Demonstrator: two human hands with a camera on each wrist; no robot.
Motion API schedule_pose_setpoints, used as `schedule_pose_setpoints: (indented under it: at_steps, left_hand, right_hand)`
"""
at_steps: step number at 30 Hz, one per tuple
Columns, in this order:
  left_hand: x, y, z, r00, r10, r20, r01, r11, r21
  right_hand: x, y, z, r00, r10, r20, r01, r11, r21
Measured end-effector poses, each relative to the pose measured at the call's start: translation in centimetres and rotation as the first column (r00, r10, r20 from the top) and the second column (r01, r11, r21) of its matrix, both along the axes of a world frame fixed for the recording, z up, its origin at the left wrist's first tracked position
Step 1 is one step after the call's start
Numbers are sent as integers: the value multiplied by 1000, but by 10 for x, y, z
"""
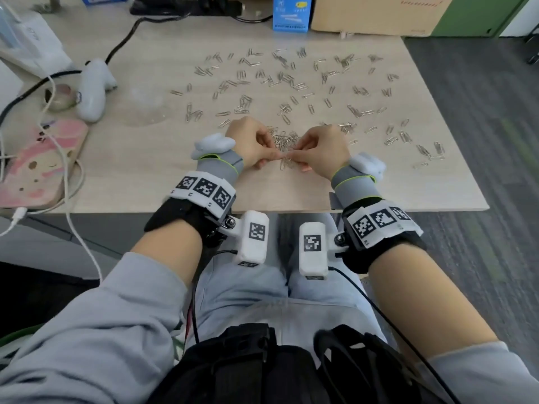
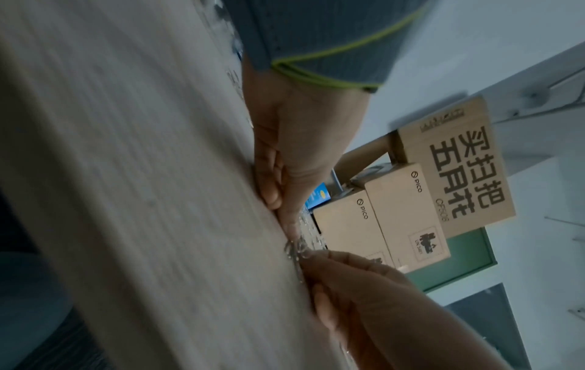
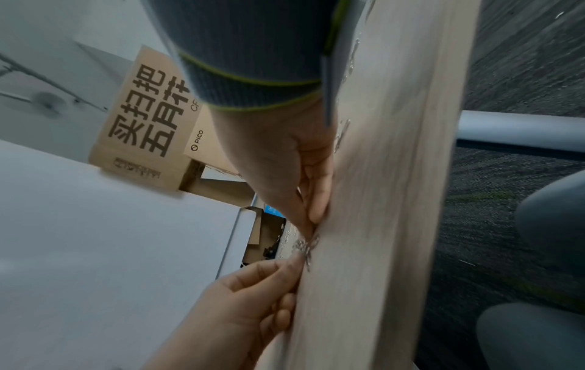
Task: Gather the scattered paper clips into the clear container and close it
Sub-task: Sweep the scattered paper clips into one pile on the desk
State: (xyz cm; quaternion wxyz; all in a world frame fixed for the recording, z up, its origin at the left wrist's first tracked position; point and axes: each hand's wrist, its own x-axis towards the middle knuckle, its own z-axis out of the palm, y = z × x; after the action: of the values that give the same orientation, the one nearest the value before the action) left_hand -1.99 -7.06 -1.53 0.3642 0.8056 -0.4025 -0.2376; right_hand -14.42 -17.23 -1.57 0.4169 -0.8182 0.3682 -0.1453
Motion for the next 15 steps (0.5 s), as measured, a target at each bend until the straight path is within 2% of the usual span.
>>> schedule_pose_setpoints:
  at_steps: [2, 4, 6, 8, 11, 13, 15]
  left_hand:
    - [-1, -6, 1, 1000, 6, -19, -6, 1000, -8]
    - [1, -10, 9, 1000, -20, -13, 20, 1000, 10]
    - [4, -11, 16, 995, -87, 52, 84, 995, 44]
    - [3, -13, 23, 978, -184, 101, 172, 978, 118]
    - [-7, -19, 26, 950, -303, 80, 271, 922, 277]
    - [-10, -24, 23, 948, -297, 115, 255, 923, 287]
    - [-13, -30, 19, 954, -262, 144, 223, 944, 245]
  right_hand:
    - [2, -4, 2, 1000, 10, 9, -10, 998, 54]
    - [0, -12, 7, 996, -43, 73, 36, 995, 95]
    - [-8, -25, 11, 972, -201, 121, 200, 980, 26]
    - [-22, -40, 12, 924, -363, 121, 373, 925, -75]
    - [-49, -55, 8, 864, -502, 36, 498, 842, -207]
    - [-65, -62, 4, 815, -576, -63, 535, 790, -301]
    - [-76, -67, 1, 774, -614, -153, 546, 770, -331]
